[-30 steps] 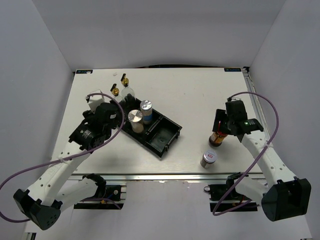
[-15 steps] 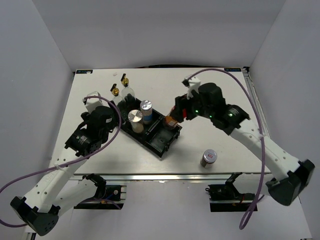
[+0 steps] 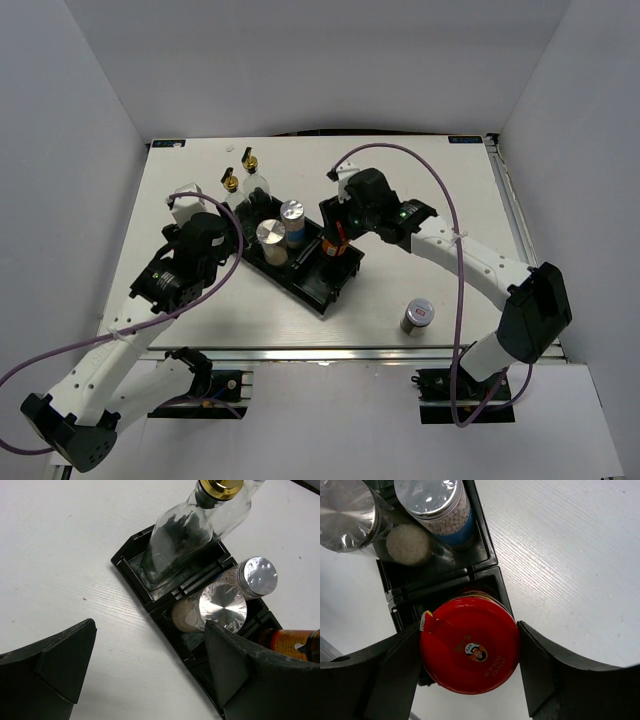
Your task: Organize the condiment bottles
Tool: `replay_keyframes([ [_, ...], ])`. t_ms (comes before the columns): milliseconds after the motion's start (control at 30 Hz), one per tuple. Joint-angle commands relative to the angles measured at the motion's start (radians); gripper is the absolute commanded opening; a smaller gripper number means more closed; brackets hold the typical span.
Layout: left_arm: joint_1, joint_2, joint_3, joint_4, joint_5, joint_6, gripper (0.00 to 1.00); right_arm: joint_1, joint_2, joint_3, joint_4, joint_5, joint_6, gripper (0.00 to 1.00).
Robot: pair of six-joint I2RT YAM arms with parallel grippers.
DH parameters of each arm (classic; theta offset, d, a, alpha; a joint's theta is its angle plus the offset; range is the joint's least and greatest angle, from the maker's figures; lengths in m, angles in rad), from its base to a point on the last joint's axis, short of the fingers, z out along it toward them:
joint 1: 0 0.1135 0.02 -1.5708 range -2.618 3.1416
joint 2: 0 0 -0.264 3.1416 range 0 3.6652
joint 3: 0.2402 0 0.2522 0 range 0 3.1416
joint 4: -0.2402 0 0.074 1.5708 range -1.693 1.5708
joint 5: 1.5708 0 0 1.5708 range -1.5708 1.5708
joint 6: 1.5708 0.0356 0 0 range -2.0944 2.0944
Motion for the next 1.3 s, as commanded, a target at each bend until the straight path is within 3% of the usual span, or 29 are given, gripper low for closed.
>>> replay_keyframes([
  [0,0.0,-0.001,0.012,0.002,0.004,0.013,0.98,0.005,-0.01,-0.009,0.21,0.022,-0.007,0.0],
  [300,0.001,0.009,0.009,-0.01,-0.002,0.019,0.98,0.018,0.053,-0.062,0.257,0.045,-0.022,0.02],
  [333,0.0,0.016,0.01,-0.013,-0.004,0.02,0.98,0.019,0.058,-0.068,0.263,0.048,-0.024,0.13],
  [500,0.0,0.032,0.013,-0.016,0.001,0.022,0.98,0.031,0.064,-0.097,0.276,0.055,-0.026,0.38],
  [533,0.0,0.035,0.015,-0.017,-0.004,0.026,0.98,0.033,0.064,-0.097,0.276,0.05,-0.029,0.7],
  [567,0.0,0.035,0.018,-0.021,-0.011,0.028,0.98,0.036,0.064,-0.097,0.262,0.047,-0.029,0.89],
  [1067,0.001,0.042,0.113,-0.007,0.07,0.094,0.98,0.045,-0.145,-0.074,0.159,-0.01,0.023,0.89],
  [1267,0.0,0.096,0.167,0.044,0.134,0.131,0.98,0.015,-0.301,-0.147,0.135,0.253,0.114,0.89],
])
